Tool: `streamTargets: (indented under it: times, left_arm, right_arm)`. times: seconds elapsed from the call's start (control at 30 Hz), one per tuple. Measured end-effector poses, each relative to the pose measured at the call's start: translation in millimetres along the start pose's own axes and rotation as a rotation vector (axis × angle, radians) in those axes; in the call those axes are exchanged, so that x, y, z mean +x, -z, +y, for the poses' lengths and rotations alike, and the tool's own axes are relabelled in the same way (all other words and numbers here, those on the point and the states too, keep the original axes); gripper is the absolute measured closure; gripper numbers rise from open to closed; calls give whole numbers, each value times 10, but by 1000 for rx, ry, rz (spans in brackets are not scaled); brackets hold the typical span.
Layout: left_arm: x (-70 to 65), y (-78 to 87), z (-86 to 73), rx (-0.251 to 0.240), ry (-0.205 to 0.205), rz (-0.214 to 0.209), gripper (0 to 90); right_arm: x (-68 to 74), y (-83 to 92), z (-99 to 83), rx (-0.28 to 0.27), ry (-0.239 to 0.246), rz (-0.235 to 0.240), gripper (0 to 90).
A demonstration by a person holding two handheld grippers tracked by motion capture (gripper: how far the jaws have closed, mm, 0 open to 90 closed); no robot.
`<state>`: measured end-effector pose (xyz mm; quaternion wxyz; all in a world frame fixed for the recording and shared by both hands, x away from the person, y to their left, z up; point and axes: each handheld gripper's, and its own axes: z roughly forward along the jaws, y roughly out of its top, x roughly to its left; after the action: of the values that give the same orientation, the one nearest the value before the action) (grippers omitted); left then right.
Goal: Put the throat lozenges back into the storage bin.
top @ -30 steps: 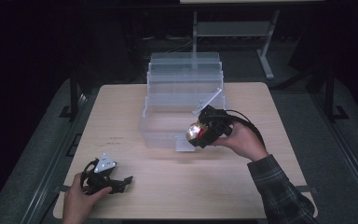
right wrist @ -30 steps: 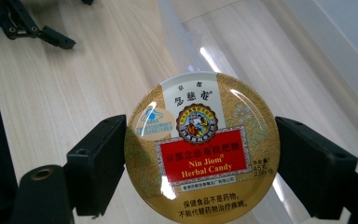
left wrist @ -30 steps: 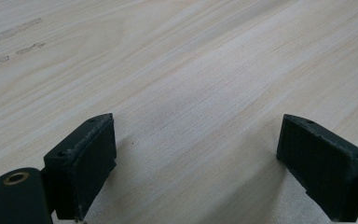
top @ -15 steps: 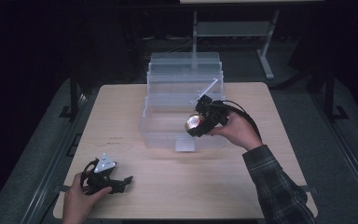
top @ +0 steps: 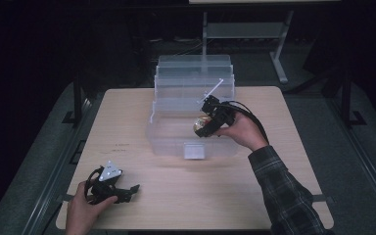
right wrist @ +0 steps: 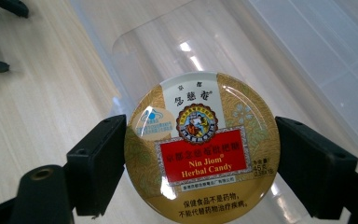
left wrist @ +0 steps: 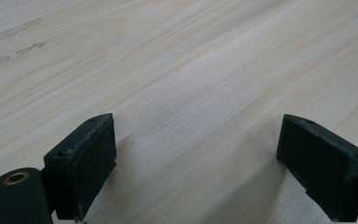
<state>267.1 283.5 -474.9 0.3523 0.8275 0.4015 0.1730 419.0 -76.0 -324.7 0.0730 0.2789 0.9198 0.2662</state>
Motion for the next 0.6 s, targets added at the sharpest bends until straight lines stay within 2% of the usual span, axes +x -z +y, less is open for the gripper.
streamTargets:
  times: [0.6]
  left_arm:
    - [0, 0, -1, 1, 0, -1, 110]
  right_arm:
    - [-184, -180, -7, 30, -39, -35, 195]
